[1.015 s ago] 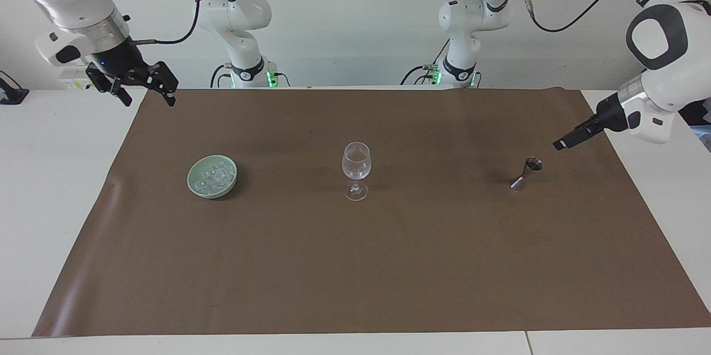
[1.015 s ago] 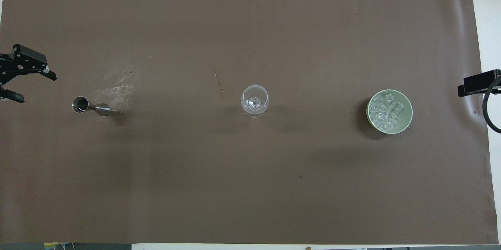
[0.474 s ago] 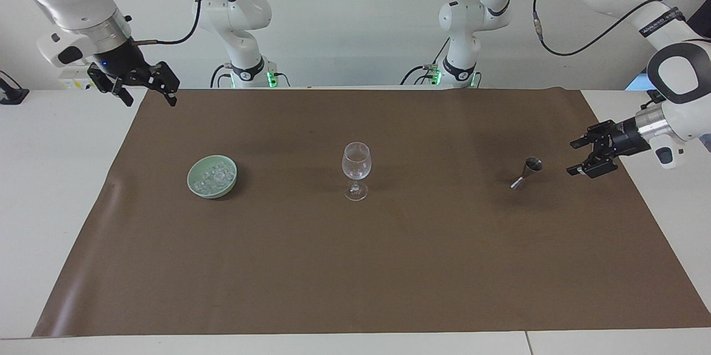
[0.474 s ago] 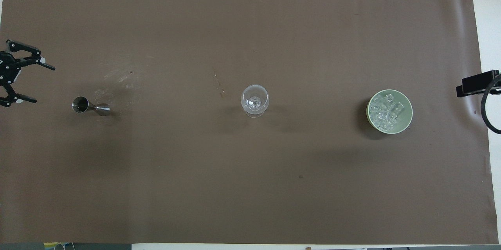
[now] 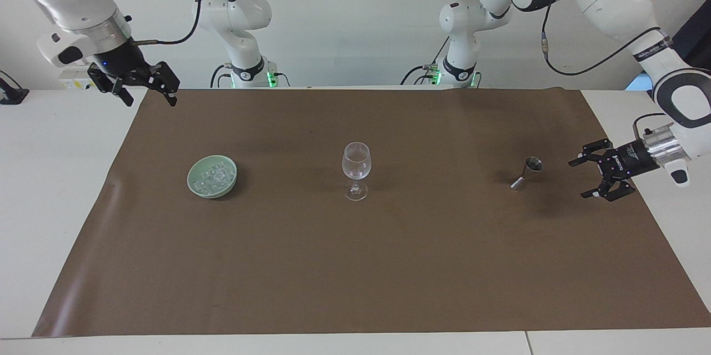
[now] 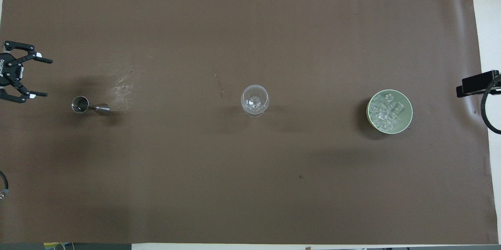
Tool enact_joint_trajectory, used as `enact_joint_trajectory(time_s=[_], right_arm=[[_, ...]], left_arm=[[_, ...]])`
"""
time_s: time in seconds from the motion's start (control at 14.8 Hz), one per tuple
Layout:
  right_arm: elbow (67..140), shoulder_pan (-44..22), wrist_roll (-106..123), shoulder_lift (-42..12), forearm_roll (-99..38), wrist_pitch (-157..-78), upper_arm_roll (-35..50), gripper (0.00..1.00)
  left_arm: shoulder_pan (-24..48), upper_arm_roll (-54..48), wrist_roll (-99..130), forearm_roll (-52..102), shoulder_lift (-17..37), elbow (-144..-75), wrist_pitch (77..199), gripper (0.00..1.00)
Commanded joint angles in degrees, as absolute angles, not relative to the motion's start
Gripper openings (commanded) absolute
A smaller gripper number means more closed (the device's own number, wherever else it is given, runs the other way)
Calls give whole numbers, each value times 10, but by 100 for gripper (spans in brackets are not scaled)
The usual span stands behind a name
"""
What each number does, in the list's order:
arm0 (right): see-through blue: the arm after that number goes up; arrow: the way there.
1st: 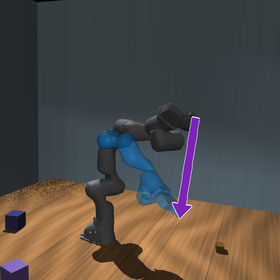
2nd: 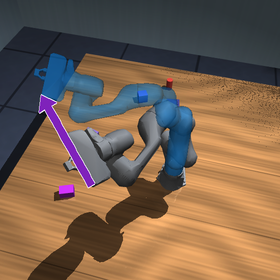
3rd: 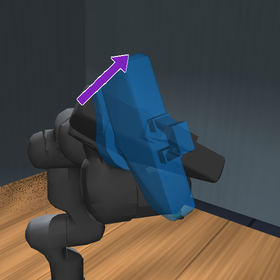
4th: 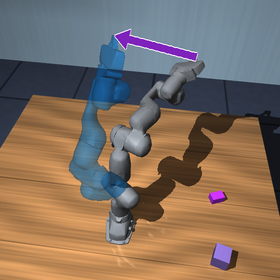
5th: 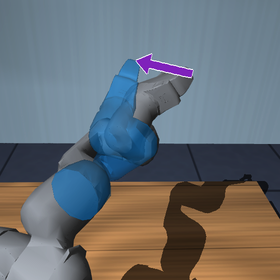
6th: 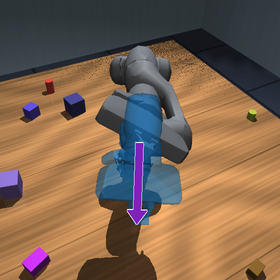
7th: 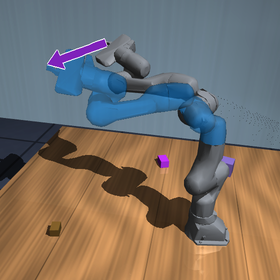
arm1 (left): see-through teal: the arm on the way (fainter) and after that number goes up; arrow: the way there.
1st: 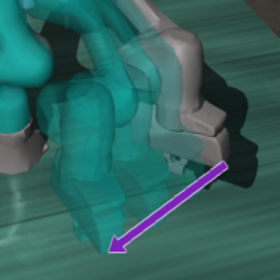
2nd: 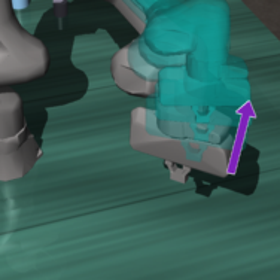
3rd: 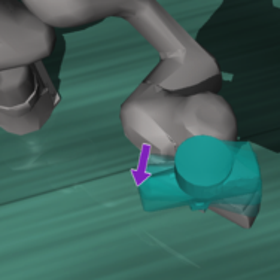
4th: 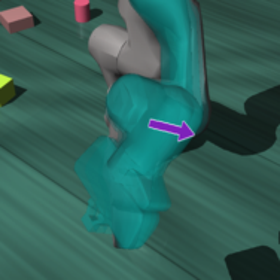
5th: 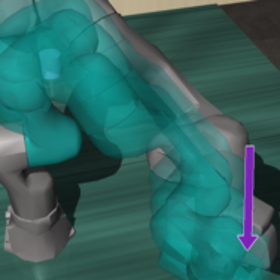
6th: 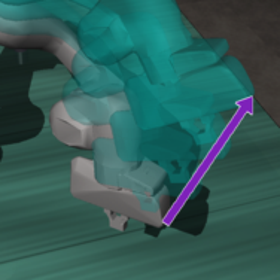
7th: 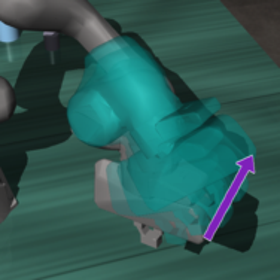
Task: Pour wine and add ice with both arms
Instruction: 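Reach the left gripper toward the silver jigger cup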
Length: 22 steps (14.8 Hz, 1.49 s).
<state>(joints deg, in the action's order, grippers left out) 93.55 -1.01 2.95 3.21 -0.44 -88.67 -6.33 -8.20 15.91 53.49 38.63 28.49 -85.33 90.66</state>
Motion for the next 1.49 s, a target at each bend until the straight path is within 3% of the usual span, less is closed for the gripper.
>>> enact_joint_trajectory(time_s=[0.0, 0.54, 0.88, 1.22, 1.42], right_arm=[[942, -2, 38, 38, -7, -882, -59, 100], [942, -2, 39, 38, -7, -882, -59, 100], [942, -2, 38, 38, -7, -882, -59, 100], [942, -2, 38, 38, -7, -882, -59, 100], [942, -2, 38, 38, -7, -881, -59, 100]], left_arm=[[-83, 161, 551, 406, 226, -971, 973, 100], [-117, 157, 487, 501, 131, -1189, 1030, 100], [-114, 156, 453, 660, 85, -1315, 1111, 100], [-105, 152, 401, 764, 58, -1389, 1151, 100], [-76, 152, 390, 819, 60, -1396, 1181, 100]])
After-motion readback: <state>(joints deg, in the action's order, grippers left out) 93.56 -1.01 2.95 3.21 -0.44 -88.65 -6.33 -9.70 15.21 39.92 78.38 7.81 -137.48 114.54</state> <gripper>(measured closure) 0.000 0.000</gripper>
